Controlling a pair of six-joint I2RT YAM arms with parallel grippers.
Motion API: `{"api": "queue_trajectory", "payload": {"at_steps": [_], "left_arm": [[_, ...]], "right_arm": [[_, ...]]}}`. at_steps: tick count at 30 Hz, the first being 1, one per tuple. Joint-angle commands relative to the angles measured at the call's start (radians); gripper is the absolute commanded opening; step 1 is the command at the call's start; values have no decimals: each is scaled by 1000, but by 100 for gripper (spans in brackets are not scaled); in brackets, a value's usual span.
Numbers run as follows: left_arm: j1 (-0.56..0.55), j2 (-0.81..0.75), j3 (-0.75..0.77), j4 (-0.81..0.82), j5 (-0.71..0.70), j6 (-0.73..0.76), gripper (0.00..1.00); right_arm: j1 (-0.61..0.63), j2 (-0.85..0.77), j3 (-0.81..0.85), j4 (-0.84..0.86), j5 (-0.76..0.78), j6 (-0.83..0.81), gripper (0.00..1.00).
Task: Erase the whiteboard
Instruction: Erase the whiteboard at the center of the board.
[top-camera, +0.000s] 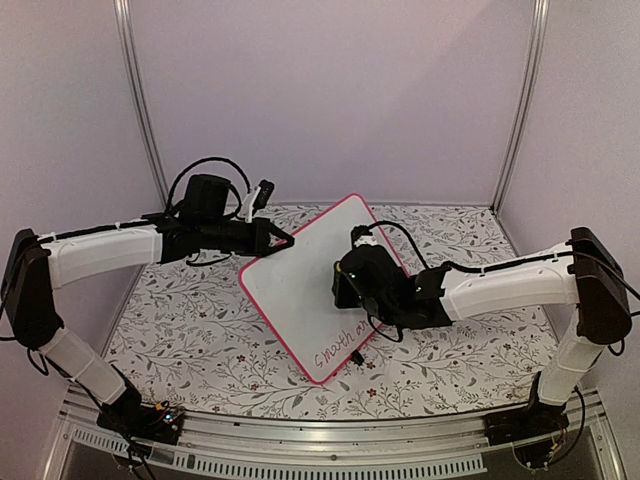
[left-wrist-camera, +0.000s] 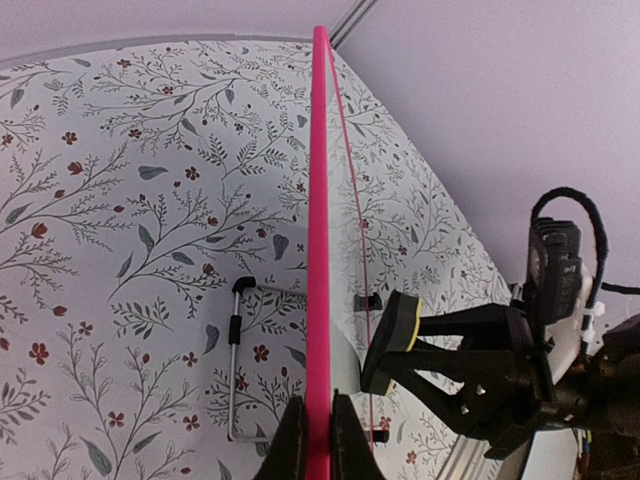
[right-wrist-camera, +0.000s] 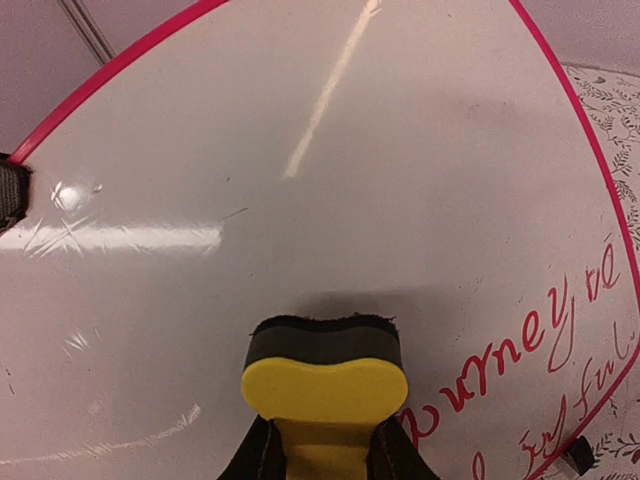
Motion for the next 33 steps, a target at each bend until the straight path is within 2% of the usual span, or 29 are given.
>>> {"api": "queue_trajectory", "payload": {"at_steps": [1,33], "left_arm": [[6,-15,-20,-44,-47,72,0],[7,-13,-21,-43,-46,71,0]], "right_arm": [[-10,46,11,-70,-24,5,23],[-10,51,17,-89,-24,11,24]]}}
